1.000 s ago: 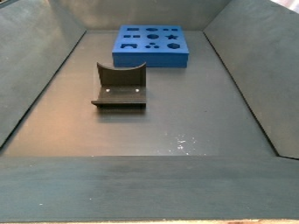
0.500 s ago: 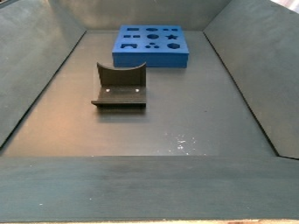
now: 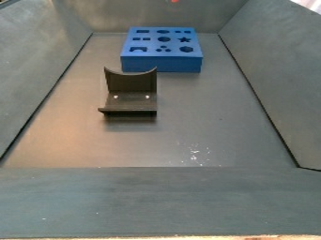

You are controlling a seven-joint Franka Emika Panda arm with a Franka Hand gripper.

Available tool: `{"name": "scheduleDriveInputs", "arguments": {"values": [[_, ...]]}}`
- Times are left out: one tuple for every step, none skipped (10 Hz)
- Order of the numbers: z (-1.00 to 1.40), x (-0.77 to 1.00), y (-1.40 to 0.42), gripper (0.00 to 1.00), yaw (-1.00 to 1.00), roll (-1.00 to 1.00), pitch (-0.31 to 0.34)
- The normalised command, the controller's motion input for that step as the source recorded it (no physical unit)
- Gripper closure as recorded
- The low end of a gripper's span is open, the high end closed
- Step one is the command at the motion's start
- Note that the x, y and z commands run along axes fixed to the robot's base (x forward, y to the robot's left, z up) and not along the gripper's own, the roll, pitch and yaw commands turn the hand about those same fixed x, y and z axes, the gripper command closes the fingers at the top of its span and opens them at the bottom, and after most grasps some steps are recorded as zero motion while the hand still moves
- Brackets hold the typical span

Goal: Pick up the 3 prong object. Move up. Rotate the 3 prong object. Place the 3 prong object on the fixture. Regrasp the 3 prong object. Move to above the board. Insert the 3 prong object.
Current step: Insert the 3 prong object.

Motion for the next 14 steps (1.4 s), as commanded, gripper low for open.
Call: {"name": "scheduleDriveInputs", "arguments": {"values": [[-0.33,0.0,0.0,1.0,-0.85,-0.22,-0.083],[-0.32,0.0,0.0,1.0,-0.88,-0.23,-0.131],[-0.29,0.0,0.02,1.0,-0.8,-0.2,-0.274],[-0.34,0.0,0.15,1.0,-0.55,-0.09,-0.503],[-0.38,0.0,0.13,1.0,-0.5,-0.01,-0.514],[-0.38,0.0,0.07,1.0,-0.47,0.0,-0.549],[-0.39,0.0,0.07,1.0,-0.44,0.0,-0.557],[-0.42,0.0,0.1,1.0,-0.39,0.0,-0.506],[-0.4,-0.02,0.13,1.0,-0.34,0.0,-0.403],[-0.01,0.0,0.11,1.0,-0.2,-0.03,-0.157],[-0.05,0.0,0.0,1.0,0.0,0.0,0.0],[-0.13,0.0,0.04,1.0,-0.44,0.02,0.023],[-0.19,0.04,0.07,1.0,-0.65,0.05,0.231],[-0.22,0.0,0.06,1.0,-0.67,0.03,0.226]]}}
